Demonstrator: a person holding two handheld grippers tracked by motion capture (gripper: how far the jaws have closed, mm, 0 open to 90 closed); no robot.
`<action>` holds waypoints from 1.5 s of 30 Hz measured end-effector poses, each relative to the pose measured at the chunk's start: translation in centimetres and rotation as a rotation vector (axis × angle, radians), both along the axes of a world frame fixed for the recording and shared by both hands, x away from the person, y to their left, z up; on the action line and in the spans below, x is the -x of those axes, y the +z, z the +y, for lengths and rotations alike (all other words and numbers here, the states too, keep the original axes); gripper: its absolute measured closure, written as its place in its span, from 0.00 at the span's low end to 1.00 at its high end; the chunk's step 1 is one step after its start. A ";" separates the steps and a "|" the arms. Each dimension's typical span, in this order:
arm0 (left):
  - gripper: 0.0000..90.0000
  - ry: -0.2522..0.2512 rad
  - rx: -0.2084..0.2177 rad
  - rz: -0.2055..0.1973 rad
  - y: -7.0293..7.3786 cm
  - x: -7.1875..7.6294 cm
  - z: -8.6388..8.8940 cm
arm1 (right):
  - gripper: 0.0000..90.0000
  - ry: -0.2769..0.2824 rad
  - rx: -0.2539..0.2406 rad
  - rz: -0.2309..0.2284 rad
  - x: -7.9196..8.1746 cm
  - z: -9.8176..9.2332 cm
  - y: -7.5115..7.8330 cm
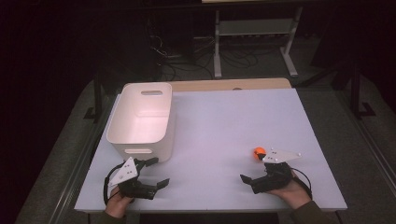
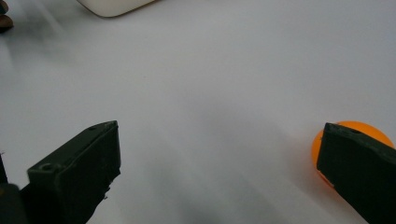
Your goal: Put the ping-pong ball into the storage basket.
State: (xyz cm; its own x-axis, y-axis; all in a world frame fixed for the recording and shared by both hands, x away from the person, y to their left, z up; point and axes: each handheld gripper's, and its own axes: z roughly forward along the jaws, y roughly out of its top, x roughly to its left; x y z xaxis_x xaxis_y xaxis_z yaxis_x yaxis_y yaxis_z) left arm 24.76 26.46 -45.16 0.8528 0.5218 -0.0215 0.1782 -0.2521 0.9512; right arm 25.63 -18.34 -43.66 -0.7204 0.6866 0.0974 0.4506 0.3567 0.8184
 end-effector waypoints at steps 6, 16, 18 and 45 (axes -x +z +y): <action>0.16 0.001 -0.001 -0.004 0.0 0.0 0.0 | 0.00 0.002 -0.001 0.000 0.0 0.0 0.0; 0.16 0.002 0.001 -0.013 0.0 0.1 0.0 | 0.00 0.002 0.000 0.000 -0.1 0.2 0.1; 0.16 0.002 0.000 -0.011 0.0 0.1 0.0 | 0.00 0.002 0.000 -0.004 -0.2 0.1 0.2; 0.16 0.002 -0.002 -0.008 0.0 0.1 0.0 | 0.00 -0.034 -0.006 -0.022 -0.5 -0.8 0.7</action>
State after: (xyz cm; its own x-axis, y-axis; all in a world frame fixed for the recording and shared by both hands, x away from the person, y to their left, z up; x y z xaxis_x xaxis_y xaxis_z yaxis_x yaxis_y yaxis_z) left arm 24.67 26.43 -45.16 0.8518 0.5236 -0.0135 0.1712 -0.2539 0.9519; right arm 26.18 -19.14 -42.93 -0.6985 0.7105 0.0859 0.4444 0.3365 0.8302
